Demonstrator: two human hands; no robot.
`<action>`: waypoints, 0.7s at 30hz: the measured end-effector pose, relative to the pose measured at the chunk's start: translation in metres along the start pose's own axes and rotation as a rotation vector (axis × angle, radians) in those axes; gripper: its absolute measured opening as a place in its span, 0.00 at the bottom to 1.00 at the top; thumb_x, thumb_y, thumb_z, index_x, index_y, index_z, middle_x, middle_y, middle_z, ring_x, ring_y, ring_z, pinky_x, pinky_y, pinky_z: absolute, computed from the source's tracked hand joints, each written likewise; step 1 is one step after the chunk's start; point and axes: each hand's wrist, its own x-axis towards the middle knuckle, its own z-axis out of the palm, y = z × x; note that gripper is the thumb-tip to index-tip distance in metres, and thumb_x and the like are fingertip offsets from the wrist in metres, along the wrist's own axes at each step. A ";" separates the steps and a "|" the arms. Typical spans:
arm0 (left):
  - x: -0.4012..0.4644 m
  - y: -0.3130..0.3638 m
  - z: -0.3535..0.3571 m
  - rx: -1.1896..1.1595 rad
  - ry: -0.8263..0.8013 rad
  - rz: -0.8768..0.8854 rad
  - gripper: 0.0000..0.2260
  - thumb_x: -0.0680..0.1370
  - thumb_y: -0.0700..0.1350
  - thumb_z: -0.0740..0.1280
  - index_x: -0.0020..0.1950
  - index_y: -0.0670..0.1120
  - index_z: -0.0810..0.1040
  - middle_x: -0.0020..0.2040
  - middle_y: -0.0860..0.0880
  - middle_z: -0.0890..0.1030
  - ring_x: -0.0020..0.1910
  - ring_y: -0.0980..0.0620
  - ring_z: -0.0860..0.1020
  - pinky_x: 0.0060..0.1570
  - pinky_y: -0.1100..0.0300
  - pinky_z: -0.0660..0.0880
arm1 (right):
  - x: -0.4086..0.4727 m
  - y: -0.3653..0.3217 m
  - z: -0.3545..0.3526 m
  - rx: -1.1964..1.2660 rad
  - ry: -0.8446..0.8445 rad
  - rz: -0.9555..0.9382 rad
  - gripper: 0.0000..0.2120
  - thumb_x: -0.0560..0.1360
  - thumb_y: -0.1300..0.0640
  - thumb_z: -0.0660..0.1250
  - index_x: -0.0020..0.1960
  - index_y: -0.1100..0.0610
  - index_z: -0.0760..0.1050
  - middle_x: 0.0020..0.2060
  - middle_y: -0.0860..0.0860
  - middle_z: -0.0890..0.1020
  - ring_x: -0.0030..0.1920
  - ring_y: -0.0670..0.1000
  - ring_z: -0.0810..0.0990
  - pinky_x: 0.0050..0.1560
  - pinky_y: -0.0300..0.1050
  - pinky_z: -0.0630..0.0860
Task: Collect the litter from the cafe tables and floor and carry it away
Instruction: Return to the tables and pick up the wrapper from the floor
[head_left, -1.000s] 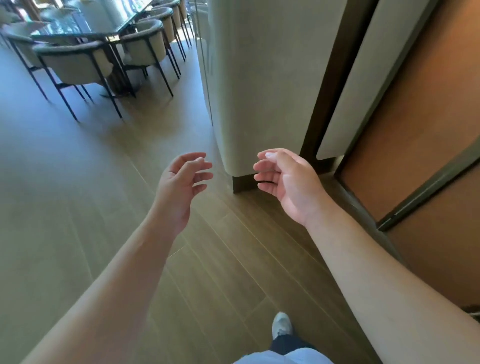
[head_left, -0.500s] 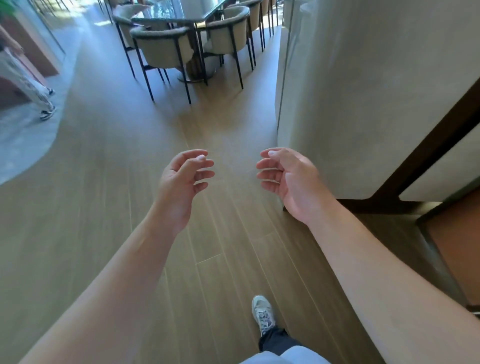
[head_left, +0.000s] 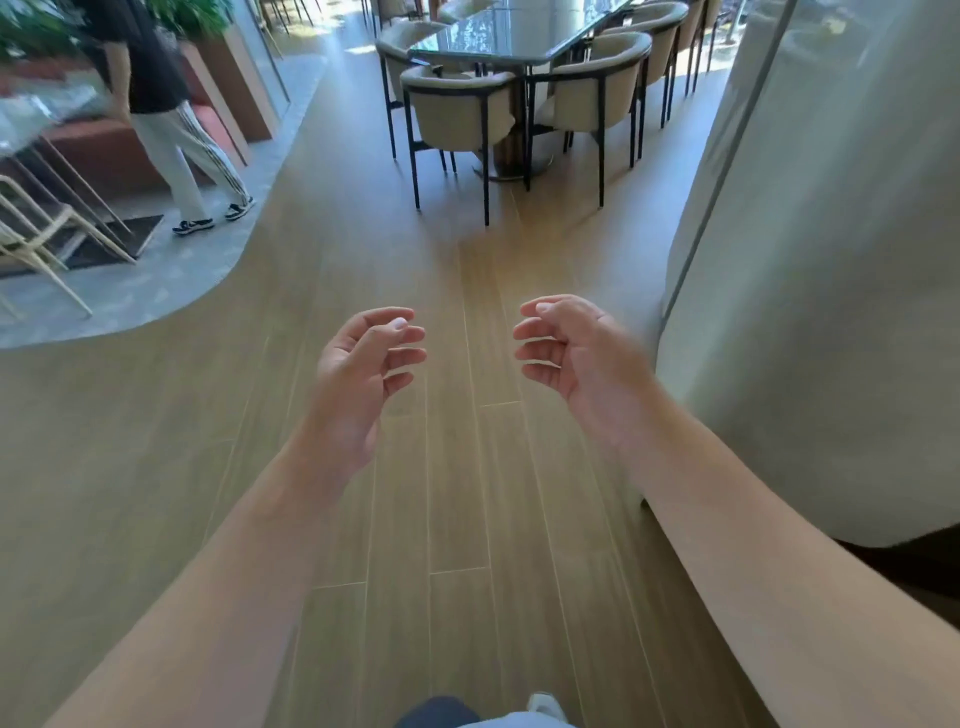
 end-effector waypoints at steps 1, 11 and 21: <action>0.010 0.002 -0.005 -0.001 0.013 0.007 0.06 0.74 0.48 0.68 0.48 0.52 0.83 0.45 0.51 0.85 0.42 0.54 0.82 0.41 0.61 0.73 | 0.013 -0.001 0.006 0.000 -0.012 0.000 0.07 0.77 0.61 0.60 0.47 0.57 0.77 0.36 0.51 0.82 0.34 0.49 0.79 0.38 0.43 0.75; 0.145 0.004 -0.072 -0.070 0.084 0.032 0.06 0.74 0.48 0.67 0.49 0.52 0.82 0.45 0.52 0.85 0.42 0.54 0.82 0.41 0.61 0.73 | 0.153 0.026 0.073 -0.060 -0.089 0.048 0.07 0.78 0.61 0.61 0.46 0.56 0.78 0.36 0.51 0.82 0.34 0.49 0.80 0.36 0.41 0.76; 0.332 0.023 -0.163 -0.105 0.074 -0.010 0.06 0.75 0.49 0.68 0.45 0.55 0.84 0.46 0.52 0.85 0.42 0.54 0.82 0.41 0.61 0.74 | 0.328 0.035 0.191 -0.144 -0.067 0.061 0.07 0.73 0.58 0.62 0.47 0.56 0.78 0.36 0.50 0.83 0.35 0.49 0.79 0.38 0.42 0.76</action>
